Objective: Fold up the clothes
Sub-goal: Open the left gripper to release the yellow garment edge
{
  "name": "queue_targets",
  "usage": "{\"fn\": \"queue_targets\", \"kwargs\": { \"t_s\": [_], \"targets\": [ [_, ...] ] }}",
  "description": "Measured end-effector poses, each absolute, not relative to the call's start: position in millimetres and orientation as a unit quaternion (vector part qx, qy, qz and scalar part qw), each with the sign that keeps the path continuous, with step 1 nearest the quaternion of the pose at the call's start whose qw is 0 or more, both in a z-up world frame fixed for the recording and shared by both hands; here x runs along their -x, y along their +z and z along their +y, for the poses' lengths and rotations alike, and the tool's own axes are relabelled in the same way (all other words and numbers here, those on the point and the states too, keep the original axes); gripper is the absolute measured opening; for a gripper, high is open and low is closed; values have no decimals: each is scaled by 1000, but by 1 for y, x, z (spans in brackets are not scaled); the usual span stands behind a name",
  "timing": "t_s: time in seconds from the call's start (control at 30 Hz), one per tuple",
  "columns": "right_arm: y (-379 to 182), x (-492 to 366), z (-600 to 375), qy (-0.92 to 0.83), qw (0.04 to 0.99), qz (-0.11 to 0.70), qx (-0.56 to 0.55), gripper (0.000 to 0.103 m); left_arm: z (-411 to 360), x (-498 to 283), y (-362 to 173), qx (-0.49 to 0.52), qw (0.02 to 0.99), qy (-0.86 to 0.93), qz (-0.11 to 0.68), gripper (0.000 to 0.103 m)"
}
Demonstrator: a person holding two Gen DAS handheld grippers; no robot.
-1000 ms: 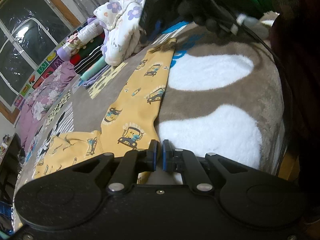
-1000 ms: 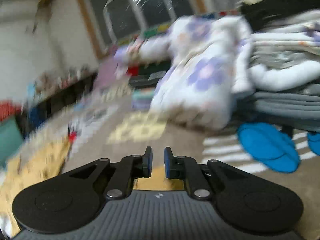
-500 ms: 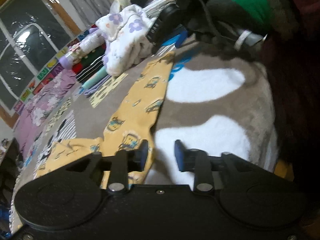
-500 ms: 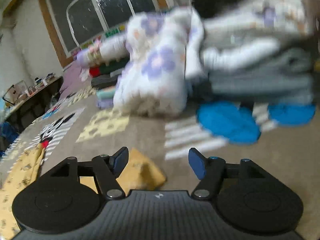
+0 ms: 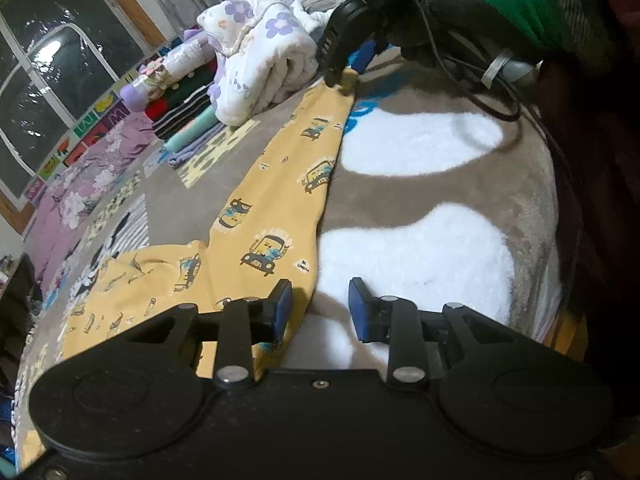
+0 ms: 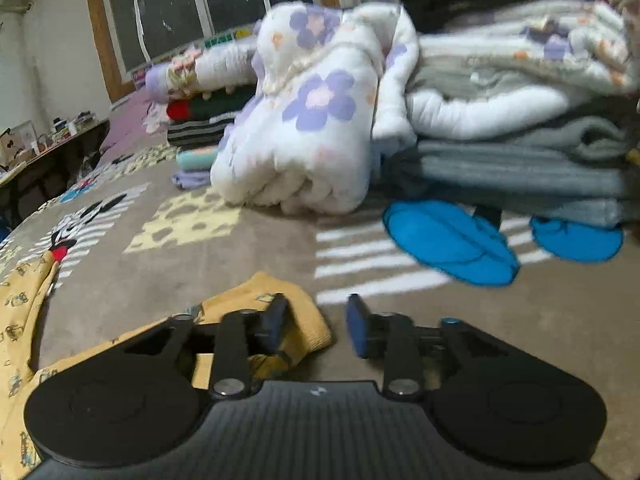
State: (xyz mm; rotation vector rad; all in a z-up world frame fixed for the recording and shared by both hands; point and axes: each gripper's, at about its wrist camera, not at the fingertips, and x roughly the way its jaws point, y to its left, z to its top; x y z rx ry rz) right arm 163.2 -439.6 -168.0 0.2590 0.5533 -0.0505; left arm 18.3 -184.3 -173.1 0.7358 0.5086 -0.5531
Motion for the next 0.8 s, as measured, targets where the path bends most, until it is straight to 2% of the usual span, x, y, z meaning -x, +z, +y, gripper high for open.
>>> {"fn": "queue_targets", "kwargs": {
  "t_s": [0.03,0.2,0.27,0.43,0.5,0.57,0.7,0.77,0.8],
  "targets": [
    [-167,-163,-440,-29,954,268,-128,46,-182,-19,-169,-345,865,-269,246,30],
    [-151,-153,-441,-32,966,220,-130,47,-165,-27,-152,-278,895,-252,241,30],
    [-147,-151,-438,-28,969,208,-127,48,-163,-34,-160,-276,888,-254,266,31],
    [-155,-159,-432,-53,964,237,-104,44,-164,-24,-166,-312,869,-281,263,31],
    [-154,-154,-447,-85,960,224,-142,44,-159,-25,-159,-290,872,-291,267,32],
    [-151,-148,-453,-85,962,205,-157,43,-155,-24,-154,-274,873,-302,269,41],
    [-146,-143,-441,-16,970,184,-156,40,-148,-30,-147,-256,878,-304,268,41],
    [-151,-150,-421,51,963,222,-142,40,-143,-36,-143,-238,882,-303,271,41],
    [-162,-159,-410,65,954,270,-118,38,-140,-38,-140,-230,883,-304,273,41]
  ]
}}
